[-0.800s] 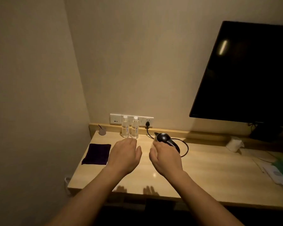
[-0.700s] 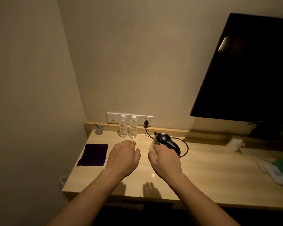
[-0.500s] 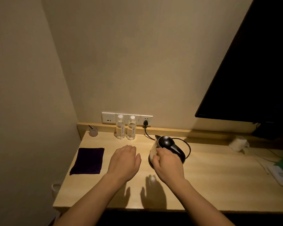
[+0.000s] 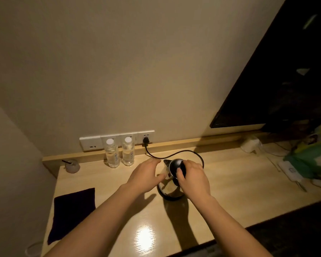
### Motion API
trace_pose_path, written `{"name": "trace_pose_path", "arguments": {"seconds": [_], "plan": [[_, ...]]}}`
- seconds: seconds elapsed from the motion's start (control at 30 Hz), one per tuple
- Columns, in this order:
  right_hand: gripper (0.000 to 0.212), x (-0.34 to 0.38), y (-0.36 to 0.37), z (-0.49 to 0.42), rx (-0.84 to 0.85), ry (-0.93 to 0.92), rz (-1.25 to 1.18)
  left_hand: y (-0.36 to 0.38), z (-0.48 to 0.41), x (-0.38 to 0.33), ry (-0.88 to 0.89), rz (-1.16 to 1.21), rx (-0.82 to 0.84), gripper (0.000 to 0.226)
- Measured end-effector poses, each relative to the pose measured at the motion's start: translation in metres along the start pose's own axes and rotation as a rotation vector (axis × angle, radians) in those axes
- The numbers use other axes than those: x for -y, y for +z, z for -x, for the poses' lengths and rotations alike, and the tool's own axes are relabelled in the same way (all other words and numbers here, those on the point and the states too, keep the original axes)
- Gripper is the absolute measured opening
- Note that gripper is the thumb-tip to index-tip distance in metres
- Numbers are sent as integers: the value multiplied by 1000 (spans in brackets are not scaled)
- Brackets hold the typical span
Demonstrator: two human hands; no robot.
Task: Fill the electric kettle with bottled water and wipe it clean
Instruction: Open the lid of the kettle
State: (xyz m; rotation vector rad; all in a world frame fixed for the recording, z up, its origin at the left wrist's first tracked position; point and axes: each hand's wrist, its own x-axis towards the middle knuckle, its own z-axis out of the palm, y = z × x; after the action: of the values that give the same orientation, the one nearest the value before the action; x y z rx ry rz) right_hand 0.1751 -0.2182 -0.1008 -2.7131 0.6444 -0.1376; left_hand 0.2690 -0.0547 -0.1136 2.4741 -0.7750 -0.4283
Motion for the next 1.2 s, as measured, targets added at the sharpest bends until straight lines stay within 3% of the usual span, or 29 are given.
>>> {"name": "trace_pose_path", "arguments": {"seconds": [0.2, 0.33, 0.5, 0.73, 0.87, 1.03, 1.2], "plan": [[40, -8, 15, -15, 47, 102, -62, 12, -57, -6, 53, 53, 195, 96], [41, -6, 24, -20, 69, 134, -78, 19, -68, -9, 67, 68, 240, 78], [43, -10, 30, -24, 57, 110, -100, 31, -62, -4, 24, 115, 162, 70], [47, -18, 28, -41, 122, -27, -190, 60, -32, -10, -137, 73, -136, 65], [44, -16, 26, -52, 138, -67, -186, 68, -24, -11, -194, 70, -195, 68], [43, -19, 24, -58, 129, -57, -176, 62, -22, 1, -203, 327, -134, 54], [41, -19, 24, -59, 101, -41, -165, 60, -24, 12, -262, 546, -211, 28]]}}
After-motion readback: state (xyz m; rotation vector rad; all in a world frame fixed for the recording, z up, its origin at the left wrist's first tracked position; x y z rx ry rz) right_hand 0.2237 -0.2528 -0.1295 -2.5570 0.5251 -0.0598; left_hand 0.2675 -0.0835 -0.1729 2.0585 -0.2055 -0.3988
